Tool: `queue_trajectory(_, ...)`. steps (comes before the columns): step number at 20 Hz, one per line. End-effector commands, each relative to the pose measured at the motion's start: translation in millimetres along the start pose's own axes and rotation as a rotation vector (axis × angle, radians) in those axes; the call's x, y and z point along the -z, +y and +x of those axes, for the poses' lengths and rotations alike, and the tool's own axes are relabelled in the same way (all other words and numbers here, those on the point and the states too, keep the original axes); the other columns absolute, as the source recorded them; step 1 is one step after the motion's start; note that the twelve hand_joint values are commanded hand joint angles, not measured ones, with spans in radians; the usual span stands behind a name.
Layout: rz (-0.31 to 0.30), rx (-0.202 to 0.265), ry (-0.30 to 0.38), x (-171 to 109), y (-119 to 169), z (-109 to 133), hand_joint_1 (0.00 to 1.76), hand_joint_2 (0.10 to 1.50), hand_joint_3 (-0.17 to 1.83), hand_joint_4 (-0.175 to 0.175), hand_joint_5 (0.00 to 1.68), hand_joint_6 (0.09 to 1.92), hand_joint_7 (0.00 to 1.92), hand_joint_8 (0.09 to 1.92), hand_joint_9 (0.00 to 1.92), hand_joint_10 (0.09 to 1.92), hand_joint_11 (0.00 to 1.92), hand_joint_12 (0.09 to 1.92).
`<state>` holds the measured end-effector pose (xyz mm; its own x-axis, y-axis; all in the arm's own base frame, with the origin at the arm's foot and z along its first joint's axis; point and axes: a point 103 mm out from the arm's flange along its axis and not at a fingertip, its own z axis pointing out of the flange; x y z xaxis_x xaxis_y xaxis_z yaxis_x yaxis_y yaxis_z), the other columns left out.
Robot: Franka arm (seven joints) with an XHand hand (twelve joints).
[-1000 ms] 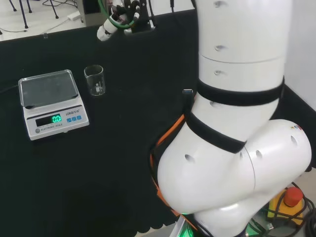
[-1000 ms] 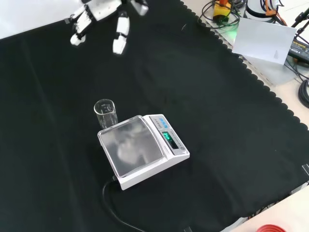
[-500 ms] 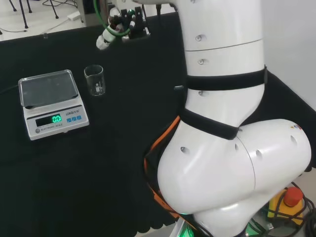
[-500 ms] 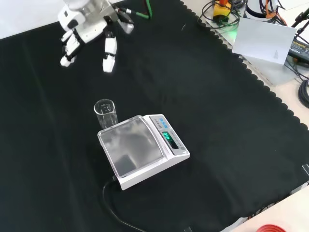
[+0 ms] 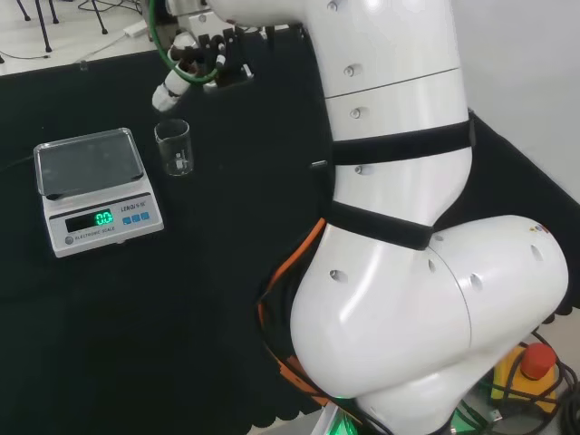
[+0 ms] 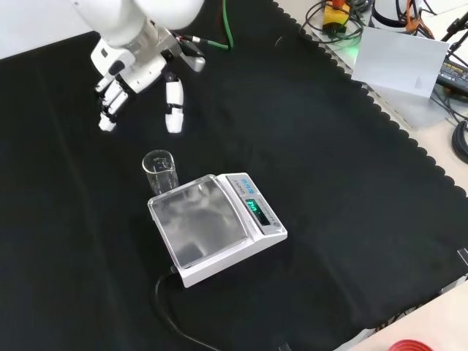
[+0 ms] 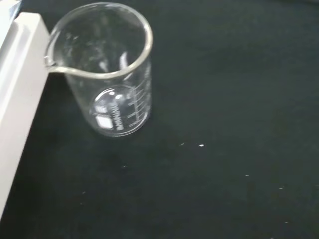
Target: Pick up the beaker.
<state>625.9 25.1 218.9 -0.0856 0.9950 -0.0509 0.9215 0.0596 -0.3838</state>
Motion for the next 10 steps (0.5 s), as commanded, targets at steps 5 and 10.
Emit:
queue_trajectory(5, 0.055, 0.06, -0.029, -25, 14, 27, 0.55, 0.66, 0.09, 0.039, 0.13, 0.09, 0.03, 0.72, 0.25, 0.89, 0.0, 1.51)
queue_trajectory(10, 0.094, 0.092, -0.06, -46, 15, 41, 0.54, 0.65, 0.08, 0.044, 0.13, 0.09, 0.02, 0.71, 0.23, 0.89, 0.0, 1.49)
